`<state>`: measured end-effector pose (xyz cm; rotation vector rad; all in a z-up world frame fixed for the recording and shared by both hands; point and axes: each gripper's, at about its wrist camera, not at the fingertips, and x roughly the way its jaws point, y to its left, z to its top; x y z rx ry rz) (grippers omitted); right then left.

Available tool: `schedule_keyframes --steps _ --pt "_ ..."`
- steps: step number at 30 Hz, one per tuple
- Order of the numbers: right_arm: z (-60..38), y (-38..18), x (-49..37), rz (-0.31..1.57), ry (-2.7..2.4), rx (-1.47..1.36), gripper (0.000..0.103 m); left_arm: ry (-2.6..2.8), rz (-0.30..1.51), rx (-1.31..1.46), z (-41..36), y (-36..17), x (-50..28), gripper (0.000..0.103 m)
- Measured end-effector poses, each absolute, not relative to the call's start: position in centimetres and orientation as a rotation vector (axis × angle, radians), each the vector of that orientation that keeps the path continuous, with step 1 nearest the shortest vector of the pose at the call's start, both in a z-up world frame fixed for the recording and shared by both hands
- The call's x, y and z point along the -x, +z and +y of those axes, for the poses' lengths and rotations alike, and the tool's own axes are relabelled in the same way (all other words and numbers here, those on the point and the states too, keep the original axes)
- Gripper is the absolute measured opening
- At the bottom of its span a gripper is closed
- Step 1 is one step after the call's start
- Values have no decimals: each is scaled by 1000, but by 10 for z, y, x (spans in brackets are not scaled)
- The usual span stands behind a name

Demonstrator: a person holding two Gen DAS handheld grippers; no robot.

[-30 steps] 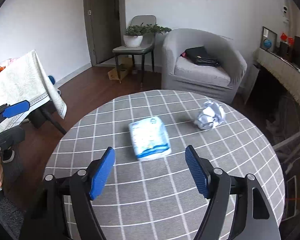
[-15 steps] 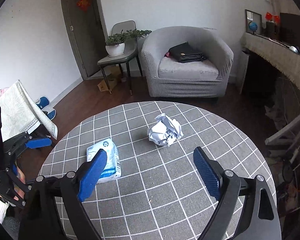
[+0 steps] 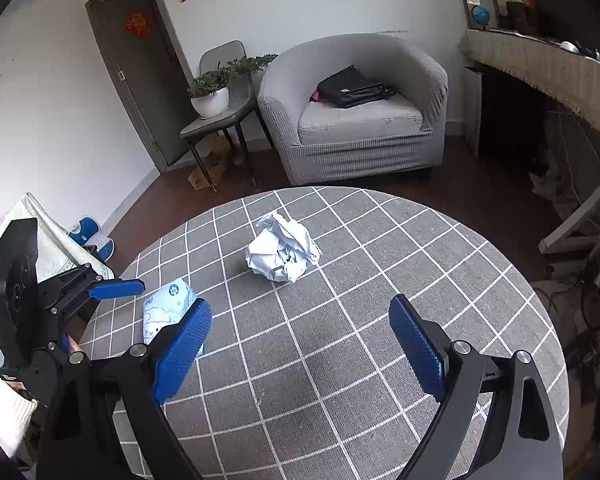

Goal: Collect trash
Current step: 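Close the left tool on the wet-wipes pack while the right tool grasps the paper ball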

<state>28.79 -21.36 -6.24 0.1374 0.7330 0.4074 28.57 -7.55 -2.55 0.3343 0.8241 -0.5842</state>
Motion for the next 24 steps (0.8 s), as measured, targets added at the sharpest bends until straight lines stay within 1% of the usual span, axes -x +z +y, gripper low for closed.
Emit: schedule_keyframes --steps 7,9,11,12,17,24 --pt "-199 -66 -300 746 418 -135 91 -605 852 -381 -81 -36 -296 93" --pt "-192 -68 -304 751 422 -123 91 -617 860 -386 -81 -40 -298 88" --pt "-188 -69 -307 749 413 -109 91 -635 856 -372 -80 -38 -298 78" --pt "-186 -69 -309 747 412 -108 91 -637 863 -360 -79 -38 -299 76" --pt "-185 -68 -319 727 388 -172 91 -642 844 -343 -73 -35 -299 75" --pt "-183 -74 -331 732 316 -189 91 -645 845 -264 -57 -32 -300 74"
